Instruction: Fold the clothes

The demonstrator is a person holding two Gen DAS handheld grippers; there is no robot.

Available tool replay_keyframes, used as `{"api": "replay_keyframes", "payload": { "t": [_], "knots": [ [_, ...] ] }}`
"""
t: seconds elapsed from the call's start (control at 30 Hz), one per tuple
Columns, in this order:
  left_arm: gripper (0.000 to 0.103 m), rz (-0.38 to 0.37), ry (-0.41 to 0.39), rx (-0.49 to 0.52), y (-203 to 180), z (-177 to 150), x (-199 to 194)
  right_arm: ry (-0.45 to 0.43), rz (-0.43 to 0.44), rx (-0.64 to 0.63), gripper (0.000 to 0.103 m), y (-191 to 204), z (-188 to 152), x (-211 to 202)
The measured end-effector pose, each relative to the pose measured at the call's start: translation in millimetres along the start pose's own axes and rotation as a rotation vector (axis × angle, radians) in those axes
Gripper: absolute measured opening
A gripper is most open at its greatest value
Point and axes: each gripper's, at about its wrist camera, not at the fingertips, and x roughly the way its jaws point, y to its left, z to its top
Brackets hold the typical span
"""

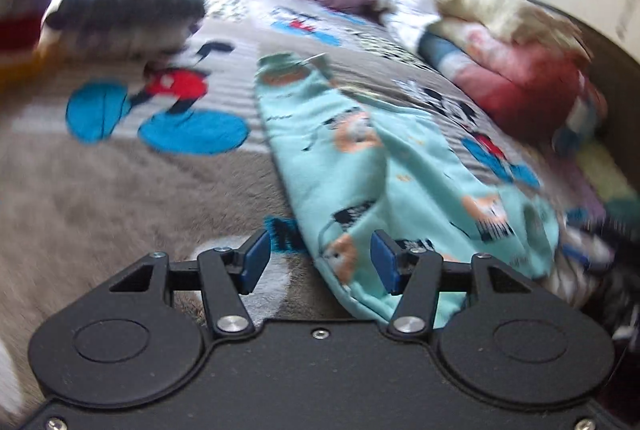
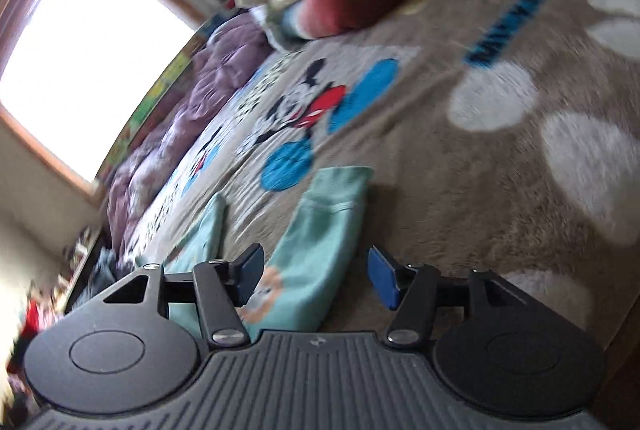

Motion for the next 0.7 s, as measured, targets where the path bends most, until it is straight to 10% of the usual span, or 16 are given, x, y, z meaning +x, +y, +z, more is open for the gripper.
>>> {"api": "replay_keyframes", "payload": {
  "t": [0.3, 0.5, 0.7],
  "knots": [
    [0.074, -0.03, -0.016, -0.284, 48.1, -21.8, 12.2, -0.061, 0.081, 0.056, 0.056, -22.6, 2.5, 24.3],
    [0.083, -0.037, -0.018, -0.283, 43.8, -23.4, 15.7, -0.084, 0.1, 0.072, 0.044, -27.7, 12.3, 39.3],
    [0.095, -0.037, 0.021, -0.253, 37.8, -17.8, 24.3, -0.092, 0.123, 0.078, 0.011, -24.7, 17.7, 45.5]
  ]
}}
